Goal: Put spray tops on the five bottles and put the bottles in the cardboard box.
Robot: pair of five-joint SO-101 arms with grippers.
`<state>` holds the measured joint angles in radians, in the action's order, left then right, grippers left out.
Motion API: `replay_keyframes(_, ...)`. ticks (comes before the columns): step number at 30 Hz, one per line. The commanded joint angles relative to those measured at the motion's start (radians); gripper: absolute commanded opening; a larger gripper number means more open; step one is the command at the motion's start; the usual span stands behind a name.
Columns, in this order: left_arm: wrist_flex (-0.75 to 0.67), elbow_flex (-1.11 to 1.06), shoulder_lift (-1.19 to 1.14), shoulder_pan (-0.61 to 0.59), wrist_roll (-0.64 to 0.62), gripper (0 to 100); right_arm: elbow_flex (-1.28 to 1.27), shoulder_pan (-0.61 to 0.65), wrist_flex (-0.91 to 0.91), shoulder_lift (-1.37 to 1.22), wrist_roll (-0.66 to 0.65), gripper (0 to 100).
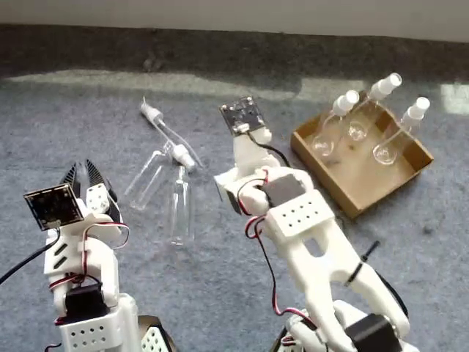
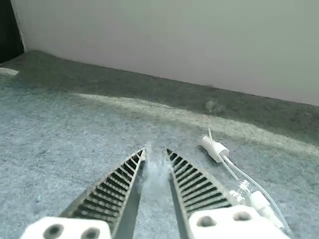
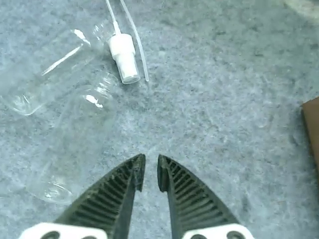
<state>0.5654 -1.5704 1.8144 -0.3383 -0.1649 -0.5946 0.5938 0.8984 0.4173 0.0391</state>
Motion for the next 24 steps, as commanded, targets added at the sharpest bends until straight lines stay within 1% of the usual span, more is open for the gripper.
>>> replay_keyframes(1,-0.018,0.048,0.01,-0.016,-0.011,1,0.163,0.061,0.005,-0.116,0.078,3.2)
replay_keyframes(3,-0.018,0.048,0.01,-0.016,-0.009,1,0.226,0.084,0.036,-0.188,0.118,4.9)
replay_keyframes(4,-0.02,0.048,0.01,-0.018,-0.008,1,0.268,0.096,0.065,-0.22,0.132,7.6)
replay_keyframes(8,-0.021,0.048,0.01,-0.024,-0.008,1,0.443,0.147,0.191,-0.332,0.15,23.1)
replay_keyframes(11,-0.023,0.048,0.01,-0.067,-0.012,1,0.562,0.165,0.228,-0.398,0.212,30.5)
replay_keyframes(13,-0.023,0.05,0.01,-0.085,-0.012,1,0.625,0.176,0.225,-0.438,0.259,31.5)
replay_keyframes(17,-0.023,0.048,0.01,-0.085,-0.012,1,0.713,0.197,0.223,-0.539,0.333,31.7)
replay_keyframes(24,-0.023,0.048,0.01,-0.085,-0.012,1,0.814,0.251,0.223,-0.711,0.334,31.7)
